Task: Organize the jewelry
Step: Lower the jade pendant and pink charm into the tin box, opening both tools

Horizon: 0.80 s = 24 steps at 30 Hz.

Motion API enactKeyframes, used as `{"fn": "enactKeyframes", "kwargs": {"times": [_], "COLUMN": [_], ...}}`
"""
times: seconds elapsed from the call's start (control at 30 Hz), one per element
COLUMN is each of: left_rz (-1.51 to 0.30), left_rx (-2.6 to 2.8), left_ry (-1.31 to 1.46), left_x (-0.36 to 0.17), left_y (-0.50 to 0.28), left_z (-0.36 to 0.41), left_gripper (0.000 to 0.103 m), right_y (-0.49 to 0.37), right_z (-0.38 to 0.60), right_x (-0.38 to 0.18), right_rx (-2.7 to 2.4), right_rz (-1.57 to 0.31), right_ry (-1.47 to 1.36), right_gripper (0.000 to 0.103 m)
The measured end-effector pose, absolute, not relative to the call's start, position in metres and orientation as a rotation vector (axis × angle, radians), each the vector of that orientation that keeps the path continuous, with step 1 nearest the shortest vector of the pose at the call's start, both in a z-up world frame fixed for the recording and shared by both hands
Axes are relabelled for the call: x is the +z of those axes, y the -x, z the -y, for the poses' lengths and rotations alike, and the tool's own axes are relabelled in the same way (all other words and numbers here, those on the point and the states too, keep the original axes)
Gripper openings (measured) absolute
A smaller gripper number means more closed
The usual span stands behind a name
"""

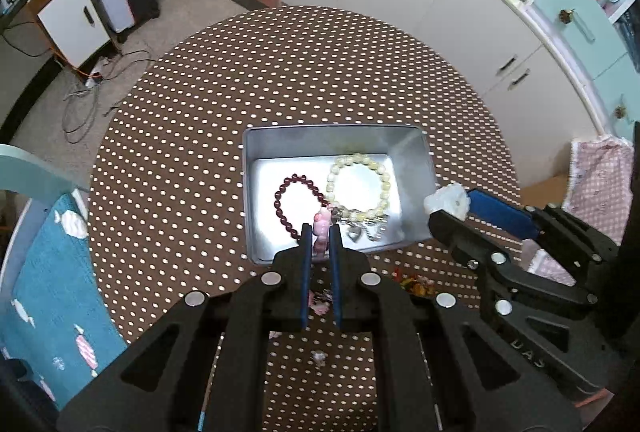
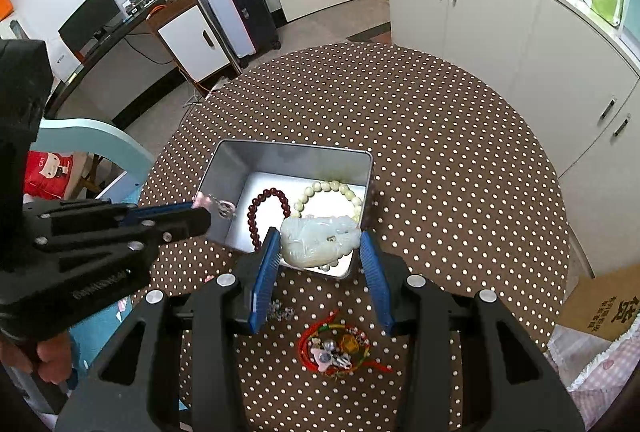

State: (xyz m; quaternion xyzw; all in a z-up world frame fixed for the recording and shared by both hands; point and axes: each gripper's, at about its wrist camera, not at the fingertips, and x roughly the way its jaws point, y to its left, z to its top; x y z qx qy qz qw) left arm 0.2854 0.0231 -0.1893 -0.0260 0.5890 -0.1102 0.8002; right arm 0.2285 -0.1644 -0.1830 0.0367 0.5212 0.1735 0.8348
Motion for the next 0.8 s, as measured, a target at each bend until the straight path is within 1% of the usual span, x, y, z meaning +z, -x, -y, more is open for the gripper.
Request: {"fn": "enactKeyframes", "kwargs": {"times": [0.03, 0.07, 0.1, 0.13, 0.47, 0.8], "left_rz": [-1.265, -1.27, -1.274, -1.274, -1.299, -1.305], "left_rx": [-0.235, -0.233, -0.225, -0.218, -0.195, -0.178], "left_ry": [0.052, 0.05, 0.05, 0.052, 0.091, 0.115], "left_x": [-0.194, -0.196, -0.198, -0.2, -0.209, -0.21], "left_y": [-0.287, -0.287, -0.287, -0.287, -0.289, -0.289], "left_z": [-0.024, -0.025, -0.027, -0.029, -0.045, -0.053], "left_gripper": [0.011, 0.022, 0.036, 0.037, 0.037, 0.037], "right_y": [-0.231, -0.234, -0.236, -0.238, -0.255, -0.257], "right_z": [0.163, 0.161, 0.16, 0.158, 0.141, 0.134], "right_x": [-0.184, -0.185, -0.187, -0.188, -0.211, -0.22], "right_rx": [0.374, 0.38, 0.384, 0.385, 0.4, 0.413], "right_rz": [-1.109, -1.114, -1.12, -1.124, -1.203, -1.255], "right_ry": [-0.08, -0.08, -0.076, -0.072, -0.034, -0.006], "right_gripper": [0.039, 0.039, 0.039, 0.039, 0.039, 0.04]}}
